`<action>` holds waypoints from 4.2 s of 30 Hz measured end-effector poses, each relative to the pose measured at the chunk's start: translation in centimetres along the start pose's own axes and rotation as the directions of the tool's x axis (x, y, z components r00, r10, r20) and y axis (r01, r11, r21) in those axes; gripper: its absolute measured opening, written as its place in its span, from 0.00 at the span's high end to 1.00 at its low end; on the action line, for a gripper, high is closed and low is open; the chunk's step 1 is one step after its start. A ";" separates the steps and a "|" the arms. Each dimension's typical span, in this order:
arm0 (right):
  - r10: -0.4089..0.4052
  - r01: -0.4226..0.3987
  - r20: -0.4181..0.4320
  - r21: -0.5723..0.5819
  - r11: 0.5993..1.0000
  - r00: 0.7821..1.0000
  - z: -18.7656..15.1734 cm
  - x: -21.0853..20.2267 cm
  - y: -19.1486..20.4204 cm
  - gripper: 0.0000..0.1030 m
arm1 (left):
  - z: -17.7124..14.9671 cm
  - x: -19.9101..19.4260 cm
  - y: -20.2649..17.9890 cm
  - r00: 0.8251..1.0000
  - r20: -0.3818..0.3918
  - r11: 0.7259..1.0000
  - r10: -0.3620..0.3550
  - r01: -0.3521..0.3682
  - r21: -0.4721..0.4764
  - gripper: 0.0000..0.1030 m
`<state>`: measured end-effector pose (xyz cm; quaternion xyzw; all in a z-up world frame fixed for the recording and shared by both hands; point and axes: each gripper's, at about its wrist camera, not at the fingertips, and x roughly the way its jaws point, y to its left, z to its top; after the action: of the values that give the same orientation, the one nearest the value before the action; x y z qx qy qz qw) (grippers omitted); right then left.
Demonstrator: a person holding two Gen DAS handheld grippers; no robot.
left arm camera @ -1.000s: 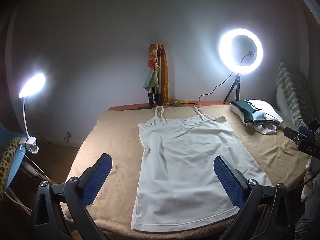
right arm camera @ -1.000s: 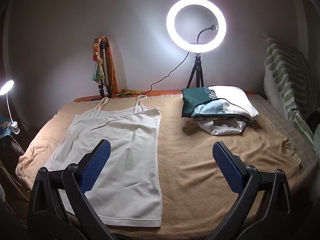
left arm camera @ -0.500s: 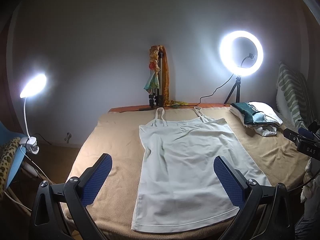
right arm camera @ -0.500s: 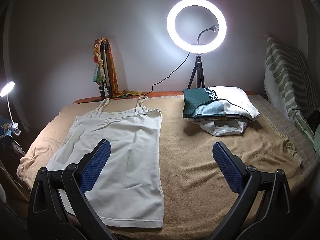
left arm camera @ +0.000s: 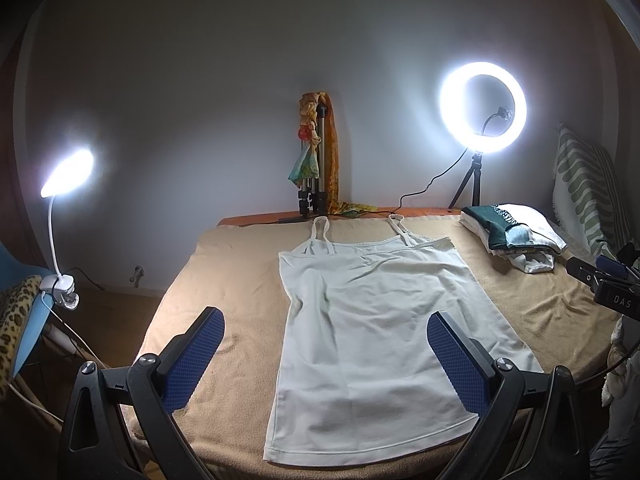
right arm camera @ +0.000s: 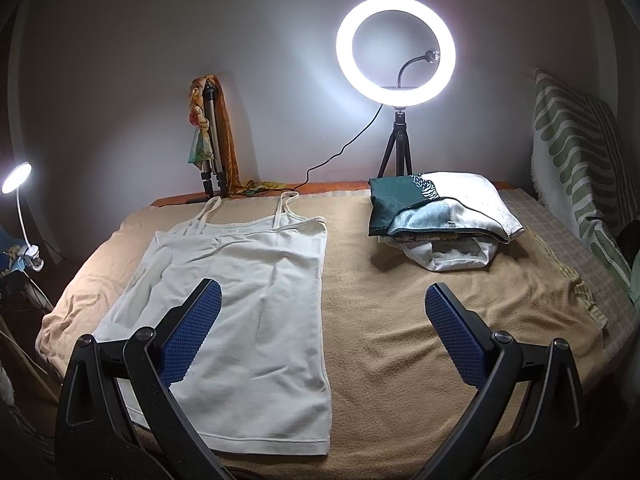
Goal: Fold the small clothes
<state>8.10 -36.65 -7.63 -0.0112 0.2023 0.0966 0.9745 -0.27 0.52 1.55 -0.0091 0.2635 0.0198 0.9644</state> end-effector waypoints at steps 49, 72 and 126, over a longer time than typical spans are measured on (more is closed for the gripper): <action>0.016 -0.016 0.003 0.015 1.000 1.000 0.2 0.4 0.8 0.00 | -0.2 0.5 1.3 1.000 0.001 1.000 0.019 -0.019 -0.002 0.01; 0.250 -0.258 -0.094 -0.094 0.961 0.964 7.0 5.7 11.9 0.14 | -8.0 5.4 7.9 0.960 -0.236 0.973 -0.150 0.100 -0.209 0.49; 0.230 -0.378 -0.601 -0.132 0.916 0.766 3.4 37.5 33.1 0.97 | -10.4 8.1 8.0 0.898 -0.301 0.930 -0.320 0.236 -0.282 1.00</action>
<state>36.79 2.97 -18.80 -0.1266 0.4716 0.2706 0.8297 1.11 8.49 -11.56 -0.1657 0.4186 -0.0894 0.8885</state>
